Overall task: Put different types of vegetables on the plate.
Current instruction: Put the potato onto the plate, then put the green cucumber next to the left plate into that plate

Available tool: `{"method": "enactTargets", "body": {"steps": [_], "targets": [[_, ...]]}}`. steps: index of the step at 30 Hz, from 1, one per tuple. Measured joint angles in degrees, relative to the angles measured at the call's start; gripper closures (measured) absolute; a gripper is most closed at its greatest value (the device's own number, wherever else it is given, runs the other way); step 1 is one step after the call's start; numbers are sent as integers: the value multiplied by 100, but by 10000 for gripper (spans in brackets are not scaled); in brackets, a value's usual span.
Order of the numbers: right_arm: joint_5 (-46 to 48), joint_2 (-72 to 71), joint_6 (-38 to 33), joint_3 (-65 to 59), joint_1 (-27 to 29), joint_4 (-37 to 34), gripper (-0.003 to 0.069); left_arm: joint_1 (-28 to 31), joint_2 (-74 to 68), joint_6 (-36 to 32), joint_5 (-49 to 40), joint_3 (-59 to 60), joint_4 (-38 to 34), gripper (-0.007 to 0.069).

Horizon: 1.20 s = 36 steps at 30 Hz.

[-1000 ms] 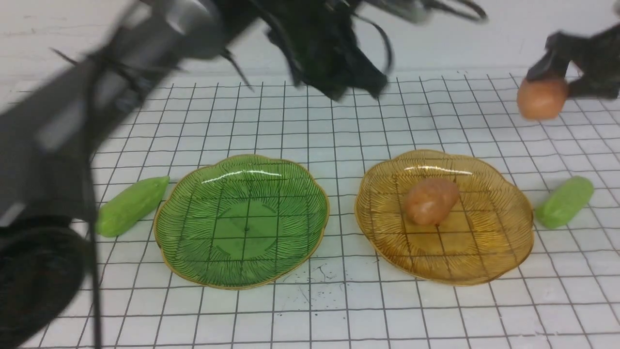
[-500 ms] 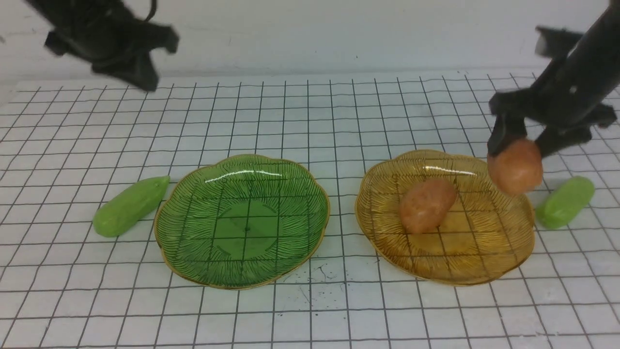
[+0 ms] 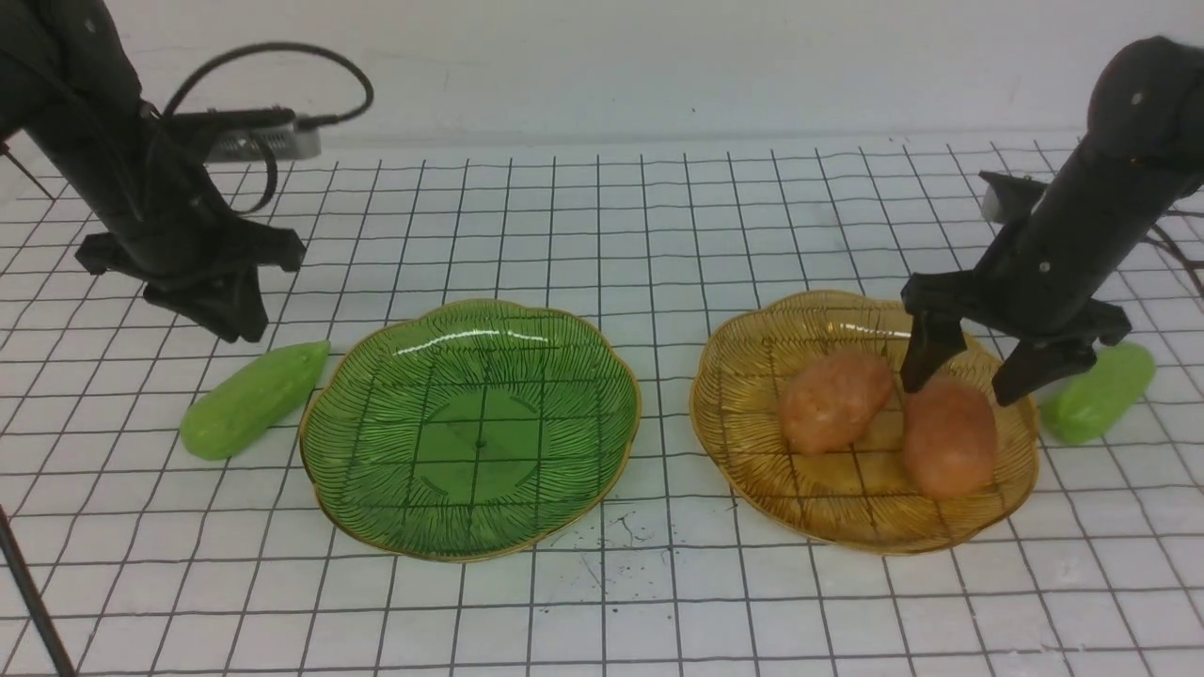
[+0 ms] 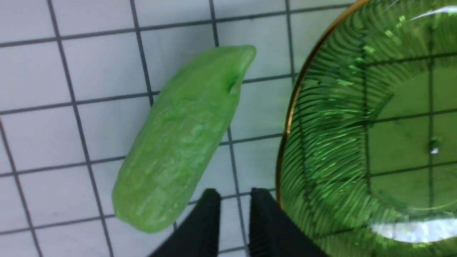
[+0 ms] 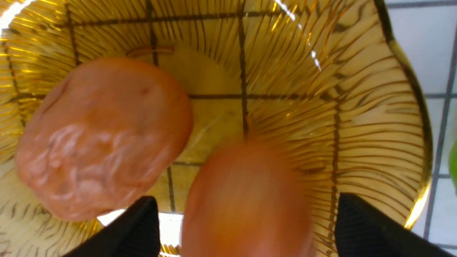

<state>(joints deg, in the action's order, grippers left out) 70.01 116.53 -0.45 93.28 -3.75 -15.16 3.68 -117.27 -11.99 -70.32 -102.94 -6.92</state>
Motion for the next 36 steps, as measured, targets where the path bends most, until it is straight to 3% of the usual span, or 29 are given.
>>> {"method": "enactTargets", "body": {"steps": [3, 4, 6, 11, 20, 21, 22, 25, 27, 30, 36], "targets": [[0, -5, -43, 124, 0, 0, 46, 0, -94, -169, 161, 0, 105, 293], [0, -11, -51, 138, 0, 0, 46, 0, -102, -184, 169, 0, 118, 281], [-5, -113, -88, 178, 0, -12, 46, 0, -132, -477, 182, 0, 305, 130], [18, -450, -127, 178, -4, -12, 67, 0, -348, -1043, 326, 0, 592, -17], [61, -816, -131, 183, -4, 239, 79, -45, -916, -1242, 344, 0, 623, 18], [68, -813, -131, 183, -4, 318, 79, -50, -1002, -1236, 387, 0, 618, 83], [68, -813, -131, 183, -4, 340, 79, -50, -1009, -1236, 391, 0, 618, 83], [75, -813, -191, 183, 16, 680, 83, -50, -1055, -937, 387, 0, 624, 246], [82, -813, -210, 183, 121, 870, 94, -50, -1055, -694, 305, -50, 662, 245], [82, -813, 45, 183, 703, 1091, 131, -50, -945, -145, 102, -399, 814, 239], [82, -813, 503, 183, 1502, 1091, 153, -244, -435, 30, 76, -869, 551, 239]]}}
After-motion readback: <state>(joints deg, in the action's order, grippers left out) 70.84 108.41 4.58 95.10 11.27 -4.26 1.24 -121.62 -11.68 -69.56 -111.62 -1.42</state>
